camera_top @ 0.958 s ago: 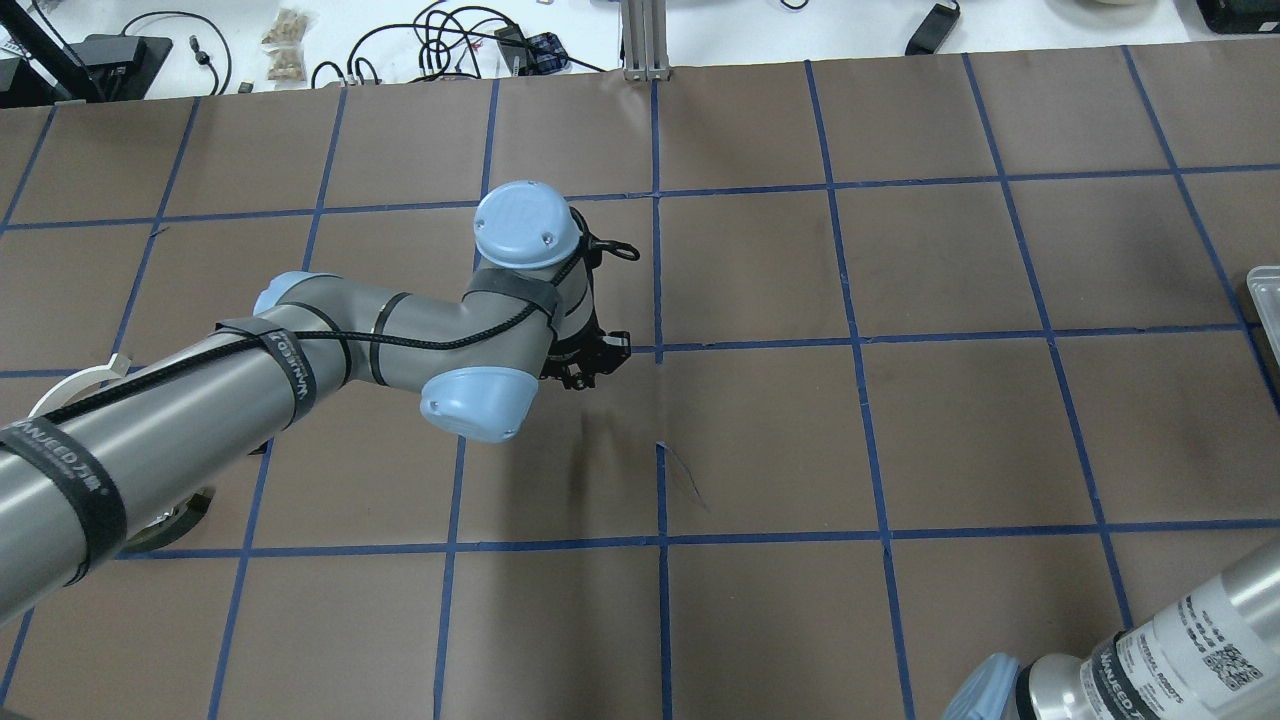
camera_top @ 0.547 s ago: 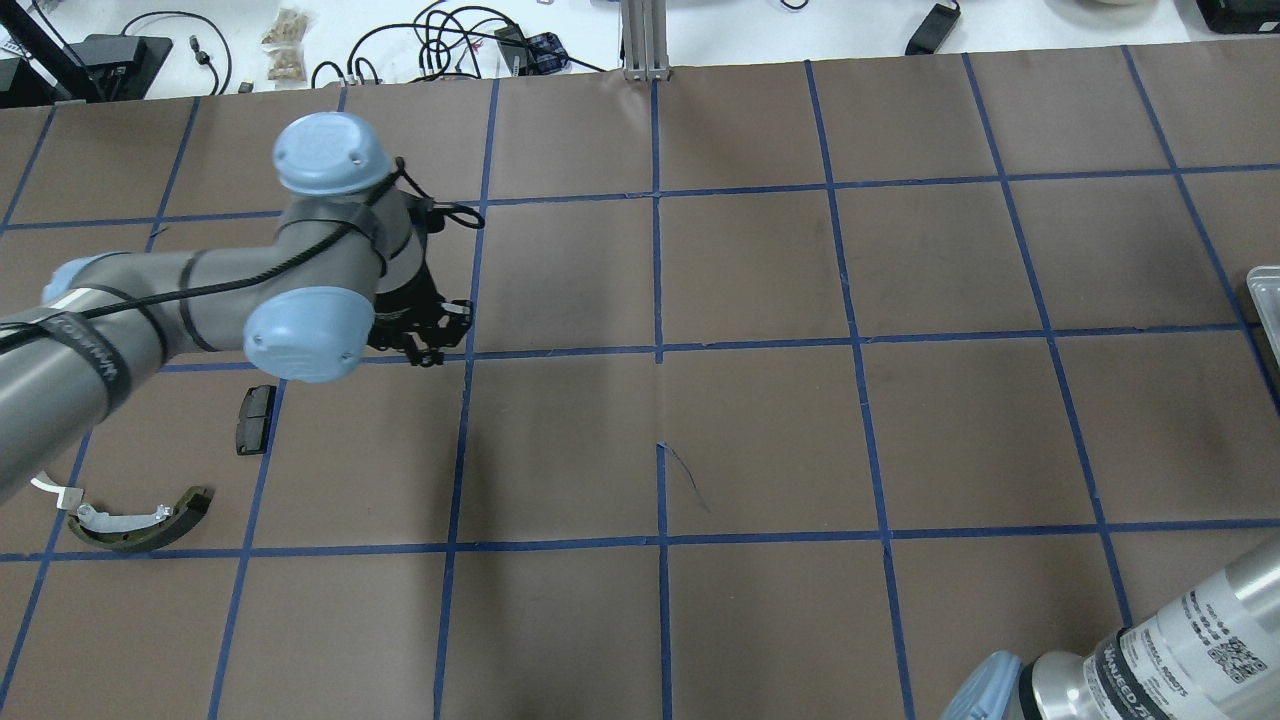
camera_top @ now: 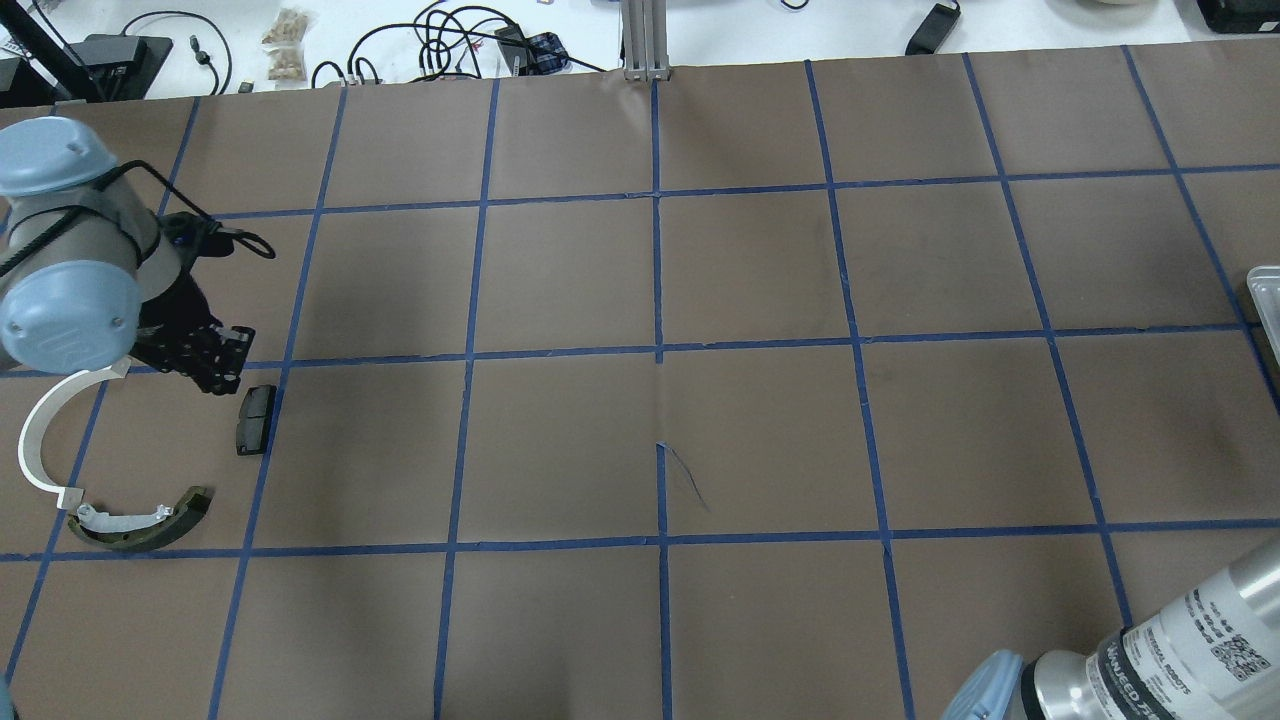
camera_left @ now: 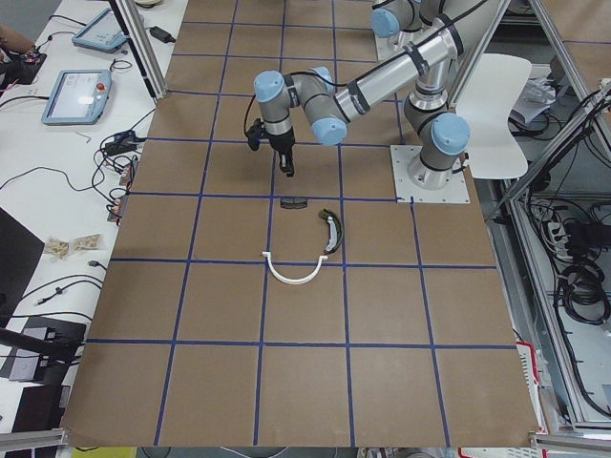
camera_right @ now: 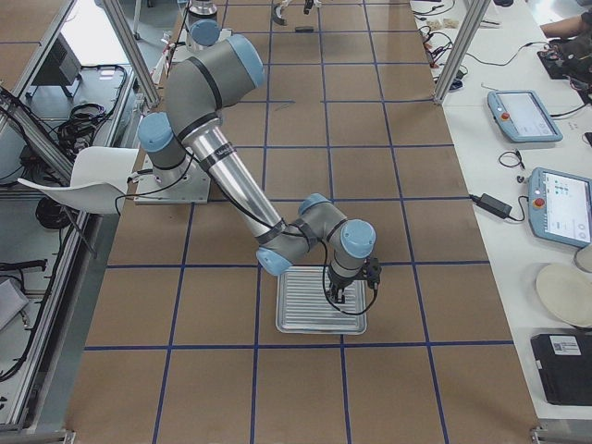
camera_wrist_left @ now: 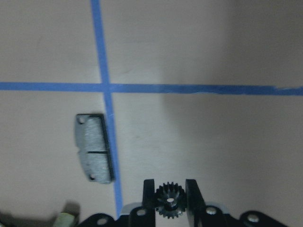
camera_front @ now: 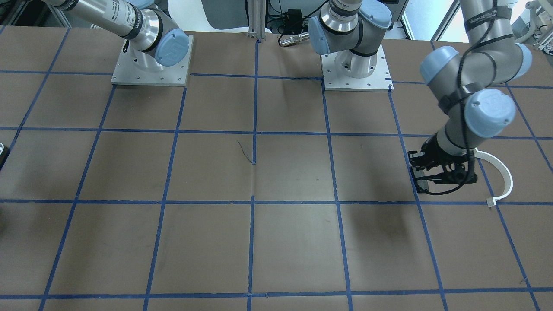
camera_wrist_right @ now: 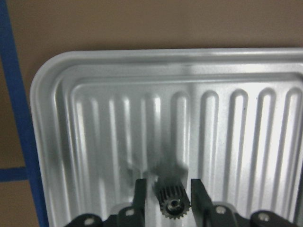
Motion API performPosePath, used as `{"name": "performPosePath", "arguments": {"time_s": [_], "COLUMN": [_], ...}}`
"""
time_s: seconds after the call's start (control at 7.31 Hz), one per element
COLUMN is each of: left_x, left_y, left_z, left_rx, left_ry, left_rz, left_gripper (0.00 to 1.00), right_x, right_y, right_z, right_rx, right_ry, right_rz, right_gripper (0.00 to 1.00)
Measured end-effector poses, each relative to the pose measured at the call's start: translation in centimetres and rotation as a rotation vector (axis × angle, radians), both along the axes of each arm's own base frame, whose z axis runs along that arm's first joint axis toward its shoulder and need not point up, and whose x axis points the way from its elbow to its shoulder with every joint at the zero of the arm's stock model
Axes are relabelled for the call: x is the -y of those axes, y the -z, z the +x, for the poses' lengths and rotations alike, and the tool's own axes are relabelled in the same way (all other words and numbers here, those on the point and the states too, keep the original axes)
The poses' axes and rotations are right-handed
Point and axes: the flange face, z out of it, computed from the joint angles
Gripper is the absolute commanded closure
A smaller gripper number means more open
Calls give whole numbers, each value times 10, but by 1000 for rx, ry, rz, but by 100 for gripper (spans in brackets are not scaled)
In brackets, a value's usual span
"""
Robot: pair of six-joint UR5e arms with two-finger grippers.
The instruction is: Place bearing gear from tray to pile
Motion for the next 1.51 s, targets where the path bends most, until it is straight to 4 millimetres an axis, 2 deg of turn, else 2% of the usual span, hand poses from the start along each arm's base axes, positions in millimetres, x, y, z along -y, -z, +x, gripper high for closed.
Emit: {"name": "performPosePath", "arguments": {"time_s": [0.14,0.27,0.55,0.68,0.82,0.96,1.09,1.23,1.37,1.51], "left_x": [-3,-3,-4,-4,-4,-5,-2,4,14,28], "left_y": [11,24,48,57,63,63,56,43,21,-8], "left_z": [34,57,87,94,97,98,98,98,92,77], "left_rx": [-11,-19,-40,-48,-53,-53,-46,-43,-65,-99], "left_ry": [30,63,86,84,83,84,88,91,87,82], "left_rz": [-4,-10,4,15,22,23,14,8,15,29], "left_gripper": [100,100,100,27,0,0,0,0,0,0], "right_x": [0,0,-1,-2,-3,2,13,27,39,50], "right_y": [0,-1,-18,-37,-55,-67,-77,-91,-106,-117], "right_z": [0,0,0,8,23,44,75,123,179,236], "right_rx": [0,1,-14,-10,13,35,47,73,115,153], "right_ry": [-4,-11,-16,-7,13,27,32,55,106,162], "right_rz": [2,5,14,19,34,52,67,85,96,103], "right_gripper": [100,100,100,100,100,100,100,100,100,100]}}
